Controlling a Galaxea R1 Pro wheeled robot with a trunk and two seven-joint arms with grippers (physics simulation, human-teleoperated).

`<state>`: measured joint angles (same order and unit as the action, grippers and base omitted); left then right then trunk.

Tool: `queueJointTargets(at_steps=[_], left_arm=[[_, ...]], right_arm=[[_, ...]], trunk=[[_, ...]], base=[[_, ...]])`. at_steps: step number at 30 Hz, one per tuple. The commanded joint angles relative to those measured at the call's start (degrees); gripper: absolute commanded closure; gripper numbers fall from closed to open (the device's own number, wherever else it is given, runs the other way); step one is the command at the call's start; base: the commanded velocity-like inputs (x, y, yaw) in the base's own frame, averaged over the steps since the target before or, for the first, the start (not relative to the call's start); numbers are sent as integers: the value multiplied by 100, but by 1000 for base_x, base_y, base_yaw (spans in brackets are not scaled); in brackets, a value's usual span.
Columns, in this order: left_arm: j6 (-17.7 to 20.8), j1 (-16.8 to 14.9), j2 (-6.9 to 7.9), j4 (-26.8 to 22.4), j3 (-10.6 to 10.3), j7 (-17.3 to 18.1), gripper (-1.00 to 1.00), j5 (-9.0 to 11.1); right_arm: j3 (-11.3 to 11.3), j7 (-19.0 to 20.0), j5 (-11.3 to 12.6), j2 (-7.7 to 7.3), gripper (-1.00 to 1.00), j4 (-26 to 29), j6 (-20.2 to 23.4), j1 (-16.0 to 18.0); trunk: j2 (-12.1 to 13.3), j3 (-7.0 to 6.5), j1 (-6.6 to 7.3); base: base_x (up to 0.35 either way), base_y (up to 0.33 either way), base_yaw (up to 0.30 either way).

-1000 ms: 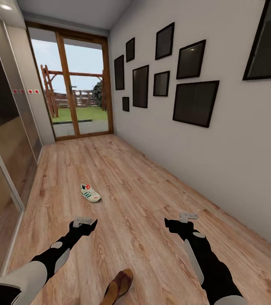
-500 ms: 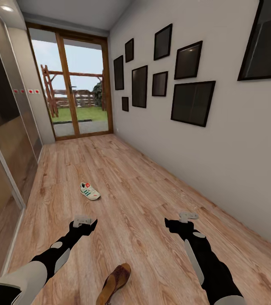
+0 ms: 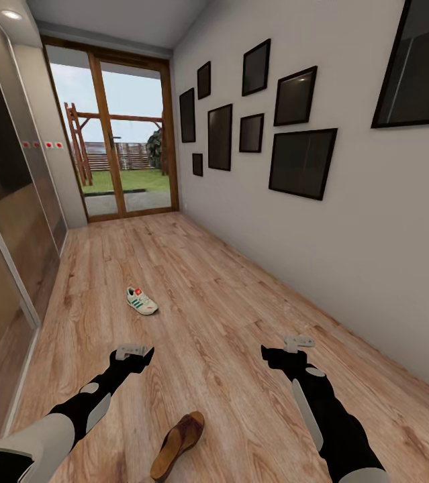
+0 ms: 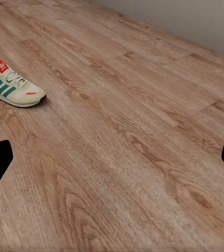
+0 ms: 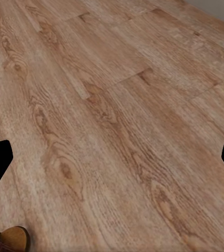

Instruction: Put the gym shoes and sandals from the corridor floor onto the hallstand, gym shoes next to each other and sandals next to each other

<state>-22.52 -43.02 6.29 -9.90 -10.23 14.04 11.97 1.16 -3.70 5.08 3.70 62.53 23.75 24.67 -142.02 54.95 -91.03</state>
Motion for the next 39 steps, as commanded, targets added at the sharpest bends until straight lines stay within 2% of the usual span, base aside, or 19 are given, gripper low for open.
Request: queueJointTargets(at_steps=[1, 12, 15, 18, 19, 20, 23, 24, 25, 29, 33, 39], left_arm=[[-16, -4, 3, 6, -41, 20, -100, 60], [-16, -4, 3, 55, -46, 17, -100, 60], [-16, -4, 3, 99, -48, 8, -100, 57], [-16, -4, 9, 111, -50, -5, -100, 54], [-16, -4, 15, 115, -58, -15, -100, 53], [-16, -4, 36, 121, -83, -81, -100, 52], [-16, -4, 42, 126, -114, -205, -100, 52], [-16, -4, 40, 126, -129, -255, -100, 52], [-16, -4, 26, 128, -203, -443, -100, 36], [-16, -4, 11, 129, -404, -783, -100, -59], [-16, -4, 6, 129, -566, -928, -100, -192], [-16, -4, 3, 129, -637, -984, -100, -319]], right_arm=[[9, -38, 54, -1, -100, 9, 24, 2], [3, -43, 55, -4, -100, 13, 30, 2], [-92, -43, 58, -13, -100, 13, 42, 2], [-393, -43, 57, -16, -100, 12, 154, 2], [-600, -43, 56, -14, -100, 9, 261, 2], [-1050, -40, 68, -12, -100, 8, 534, 2], [-1385, -37, 81, -6, -100, 11, 738, 2], [-1433, -36, 81, -3, -100, 12, 767, 2], [-1528, -36, 85, 2, -100, 13, 824, 2], [-1595, -35, 82, 6, -100, 13, 862, 2], [-1615, -35, 78, 7, -100, 13, 873, 2], [-1625, -35, 68, 7, -100, 17, 877, 2]], trunk=[[-2, 6, 1], [-2, 6, 1], [-2, 6, 1], [-2, 6, 1], [-2, 6, 1], [-2, 6, 1], [-2, 6, 1], [-2, 6, 1], [-2, 6, 1], [-2, 6, 1], [-2, 6, 1], [-2, 6, 1]], base=[[0, 0, 0], [0, 0, 0], [0, 0, 0], [0, 0, 0], [0, 0, 0], [0, 0, 0], [0, 0, 0], [0, 0, 0], [0, 0, 0], [0, 0, 0], [0, 0, 0], [0, 0, 0]])
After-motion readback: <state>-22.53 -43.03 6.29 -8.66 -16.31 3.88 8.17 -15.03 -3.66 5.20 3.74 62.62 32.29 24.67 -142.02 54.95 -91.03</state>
